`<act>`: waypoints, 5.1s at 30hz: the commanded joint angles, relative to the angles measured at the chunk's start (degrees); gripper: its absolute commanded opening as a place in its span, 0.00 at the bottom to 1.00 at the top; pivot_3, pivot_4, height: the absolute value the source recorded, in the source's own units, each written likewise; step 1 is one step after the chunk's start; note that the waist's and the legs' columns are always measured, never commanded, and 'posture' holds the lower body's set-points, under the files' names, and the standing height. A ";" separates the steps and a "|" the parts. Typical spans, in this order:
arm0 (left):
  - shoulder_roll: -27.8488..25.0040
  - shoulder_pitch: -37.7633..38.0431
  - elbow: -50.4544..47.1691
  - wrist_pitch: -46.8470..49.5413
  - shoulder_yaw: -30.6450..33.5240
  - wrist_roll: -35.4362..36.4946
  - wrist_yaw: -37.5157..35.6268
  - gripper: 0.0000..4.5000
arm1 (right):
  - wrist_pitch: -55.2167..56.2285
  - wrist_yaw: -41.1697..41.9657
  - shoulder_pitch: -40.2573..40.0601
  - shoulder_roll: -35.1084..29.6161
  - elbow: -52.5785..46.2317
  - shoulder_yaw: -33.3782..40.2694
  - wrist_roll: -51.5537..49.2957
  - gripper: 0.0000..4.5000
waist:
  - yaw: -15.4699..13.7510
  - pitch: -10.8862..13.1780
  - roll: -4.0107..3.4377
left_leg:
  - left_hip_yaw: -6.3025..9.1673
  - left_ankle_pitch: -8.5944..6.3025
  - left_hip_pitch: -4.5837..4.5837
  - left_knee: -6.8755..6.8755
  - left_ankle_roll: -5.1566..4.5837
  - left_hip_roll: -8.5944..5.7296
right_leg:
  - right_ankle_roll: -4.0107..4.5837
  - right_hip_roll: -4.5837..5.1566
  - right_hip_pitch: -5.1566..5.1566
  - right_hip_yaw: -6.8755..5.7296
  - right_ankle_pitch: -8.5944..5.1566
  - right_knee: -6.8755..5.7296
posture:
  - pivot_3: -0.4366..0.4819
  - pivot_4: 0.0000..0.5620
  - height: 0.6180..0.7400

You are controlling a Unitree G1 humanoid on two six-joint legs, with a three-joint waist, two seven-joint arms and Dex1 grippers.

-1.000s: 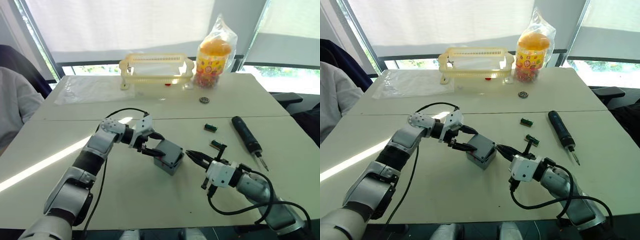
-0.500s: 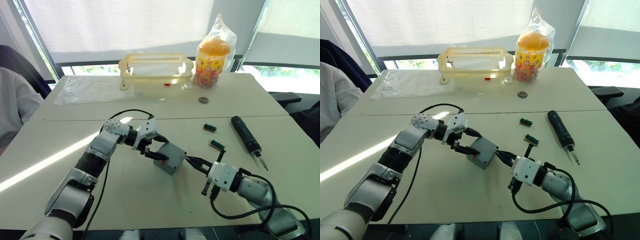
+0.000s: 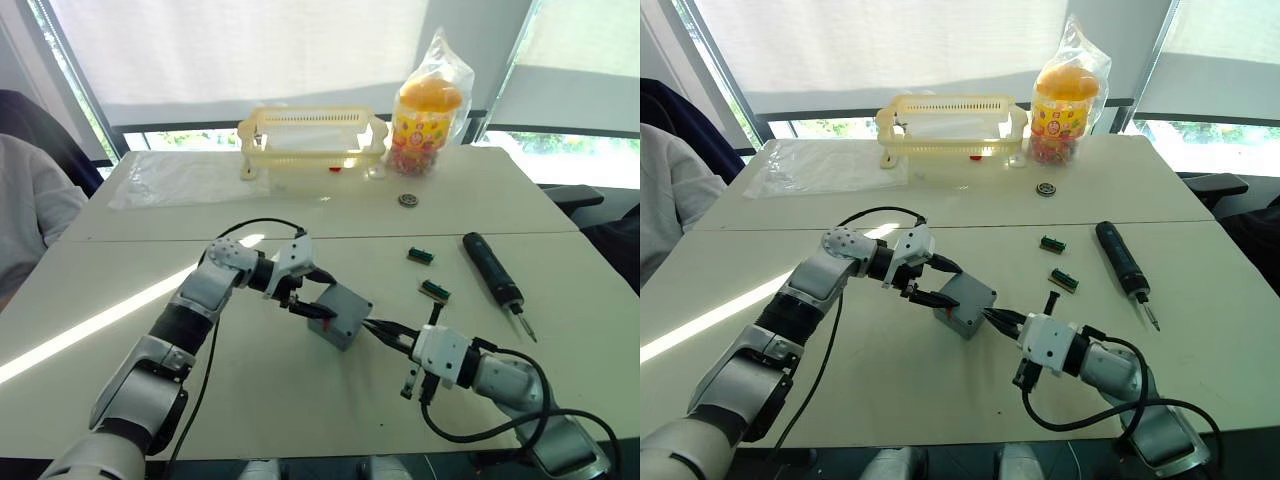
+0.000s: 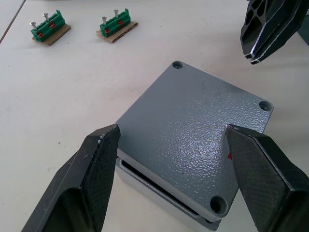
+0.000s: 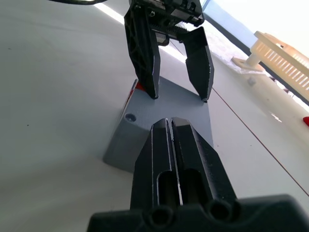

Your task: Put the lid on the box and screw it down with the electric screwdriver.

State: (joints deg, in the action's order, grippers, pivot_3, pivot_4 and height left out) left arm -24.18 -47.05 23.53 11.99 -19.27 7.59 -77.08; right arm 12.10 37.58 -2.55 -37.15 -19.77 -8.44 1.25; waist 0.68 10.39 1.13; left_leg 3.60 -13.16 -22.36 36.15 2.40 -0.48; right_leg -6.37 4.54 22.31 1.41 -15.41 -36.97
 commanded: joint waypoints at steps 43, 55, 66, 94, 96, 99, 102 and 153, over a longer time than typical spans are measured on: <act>-1.33 1.14 2.41 0.31 -1.84 -3.47 0.95 0.78 | 2.46 0.10 4.28 4.73 6.83 -2.43 3.95 0.01 | 0.00 0.00 0.00 | 0.01 -0.01 -0.01 -0.01 0.00 0.00 | -0.01 0.00 0.00 0.00 -0.02 0.02 | 0.48 0.27 1.00; -2.20 -1.36 -2.21 8.43 2.36 2.66 -2.28 0.78 | 1.68 -0.63 2.35 3.52 5.56 0.00 3.93 0.01 | 0.05 0.05 0.02 | 0.01 -0.01 -0.06 -0.02 0.00 0.00 | -0.02 0.00 0.06 0.00 -0.03 0.02 | 0.48 0.27 1.00; -4.50 -3.68 -6.65 15.88 7.69 8.70 -3.13 0.78 | 1.45 -1.13 1.11 3.14 5.25 1.25 4.17 0.01 | 0.13 0.20 0.02 | 0.00 -0.01 -0.19 -0.07 0.00 0.00 | -0.06 0.01 0.22 0.00 -0.02 0.02 | 0.48 0.27 1.00; 2.43 0.80 20.35 -7.10 10.22 -3.15 18.74 0.78 | -18.24 -0.78 -3.63 5.57 -2.95 2.78 -2.07 0.01 | -0.61 0.29 0.09 | 0.00 -0.01 -0.22 -0.06 0.00 -0.04 | -0.20 0.08 0.21 -0.04 0.05 0.10 | 0.48 0.27 1.00; 3.34 1.07 20.13 -7.78 10.09 -3.30 18.47 0.78 | -18.41 -0.88 -3.16 5.83 -2.30 2.37 -1.70 0.01 | -0.56 0.29 0.09 | -0.01 -0.01 -0.22 -0.08 0.00 -0.04 | -0.21 0.08 0.21 -0.04 0.05 0.11 | 0.48 0.27 1.00; 4.33 1.90 18.96 -8.41 9.71 -3.77 18.07 0.78 | -18.88 -0.99 -2.58 6.01 -1.56 1.75 -1.22 0.01 | -0.43 0.29 0.09 | 0.00 -0.01 -0.23 -0.10 0.00 -0.04 | -0.22 0.08 0.22 -0.05 0.05 0.12 | 0.48 0.27 1.00; 4.54 3.95 14.24 -7.60 8.73 -3.83 16.81 0.78 | -18.94 -0.74 -2.28 5.97 -1.15 1.12 -1.11 0.01 | -0.21 0.29 0.09 | 0.00 -0.01 -0.23 -0.10 0.00 -0.04 | -0.22 0.08 0.21 -0.05 0.06 0.13 | 0.48 0.27 1.00; -3.49 19.02 -18.87 9.53 2.94 -0.83 10.01 0.78 | -14.11 5.86 6.27 4.05 10.08 -1.32 -1.04 0.01 | -0.09 0.28 0.07 | 0.01 -0.02 -0.20 -0.11 0.00 -0.01 | -0.05 0.09 0.15 -0.04 -0.03 0.21 | 0.48 0.27 1.00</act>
State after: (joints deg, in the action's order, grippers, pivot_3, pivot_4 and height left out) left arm -27.96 -27.79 5.85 21.85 -14.96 5.84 -66.19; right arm -2.69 43.28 3.44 -32.63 -9.70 -10.76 0.86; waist 0.59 10.67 1.20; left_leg 3.61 -13.17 -22.56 36.04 2.40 -0.49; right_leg -6.42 4.62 22.46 1.37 -15.45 -36.76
